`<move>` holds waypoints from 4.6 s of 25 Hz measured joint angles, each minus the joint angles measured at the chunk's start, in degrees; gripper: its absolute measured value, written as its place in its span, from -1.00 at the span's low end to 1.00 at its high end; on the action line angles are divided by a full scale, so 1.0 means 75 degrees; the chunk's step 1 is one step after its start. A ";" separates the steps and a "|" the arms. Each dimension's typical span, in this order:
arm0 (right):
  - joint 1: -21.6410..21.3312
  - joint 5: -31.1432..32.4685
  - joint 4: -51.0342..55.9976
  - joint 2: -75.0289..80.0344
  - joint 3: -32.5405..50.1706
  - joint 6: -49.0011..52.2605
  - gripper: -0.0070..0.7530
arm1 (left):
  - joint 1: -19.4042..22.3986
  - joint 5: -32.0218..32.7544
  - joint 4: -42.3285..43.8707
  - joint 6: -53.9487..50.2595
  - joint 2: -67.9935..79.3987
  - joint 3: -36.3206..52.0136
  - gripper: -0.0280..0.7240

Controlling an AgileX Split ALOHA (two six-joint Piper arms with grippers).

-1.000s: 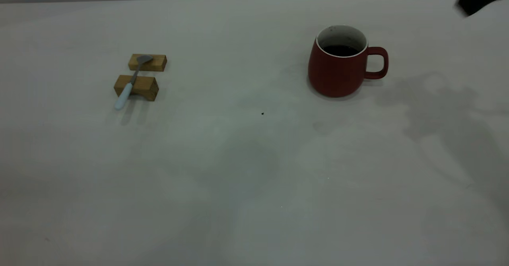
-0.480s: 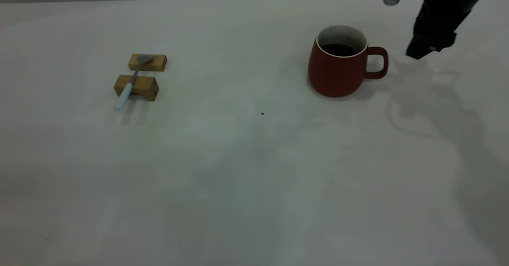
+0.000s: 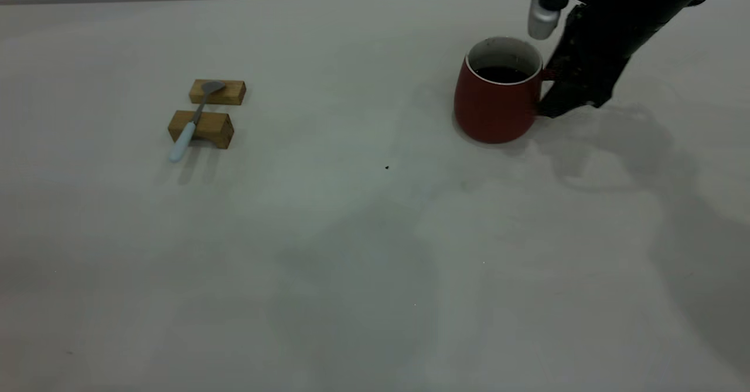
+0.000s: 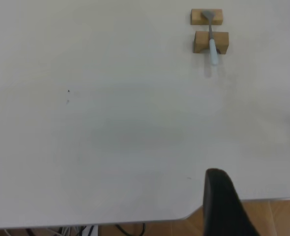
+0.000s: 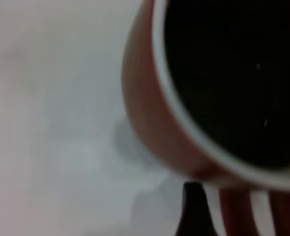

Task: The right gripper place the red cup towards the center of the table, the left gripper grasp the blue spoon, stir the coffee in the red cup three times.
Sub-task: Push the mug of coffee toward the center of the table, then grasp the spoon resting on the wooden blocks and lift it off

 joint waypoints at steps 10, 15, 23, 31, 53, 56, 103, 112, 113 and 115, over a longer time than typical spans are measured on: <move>0.0809 -0.0158 0.1900 0.0497 -0.0593 -0.1404 0.53 | 0.0000 0.0000 0.0000 0.0000 0.0000 0.0000 0.23; 0.1483 -0.0077 0.2186 0.0673 -0.1034 -0.1413 0.53 | 0.0000 0.0000 0.0000 0.0000 0.0000 0.0000 0.23; 0.2104 0.0005 0.2516 0.0679 -0.1274 -0.1413 0.53 | 0.0000 0.0000 0.0000 0.0000 0.0000 0.0000 0.23; 0.1616 0.1317 0.1333 0.0190 -0.1108 -0.0129 0.53 | 0.0000 0.0000 0.0000 0.0000 0.0000 0.0000 0.23; 0.1027 0.5609 -0.5741 -0.6908 0.2119 1.4974 0.53 | 0.0000 0.0000 0.0000 0.0000 0.0000 0.0000 0.23; 0.0673 0.5449 -0.5822 -0.8353 0.3720 1.5343 0.53 | 0.0000 0.0000 0.0000 0.0000 0.0000 0.0000 0.23; -0.0332 0.5325 -0.7073 -1.8171 0.7318 1.5700 0.53 | 0.0000 -0.0050 0.0000 -0.0217 0.0337 -0.0023 0.26; -0.0332 0.5325 -0.7073 -1.8180 0.7318 1.5700 0.53 | 0.0000 -0.0641 0.0000 -0.0510 0.4072 -0.0402 0.65; -0.0332 0.5325 -0.7073 -1.8180 0.7318 1.5700 0.53 | 0.0000 -0.0844 0.0000 -0.0517 0.4525 -0.0489 0.66; -0.0332 0.5325 -0.7073 -1.8180 0.7318 1.5700 0.53 | 0.0000 -0.1353 0.0000 -0.0532 0.5589 -0.0658 0.65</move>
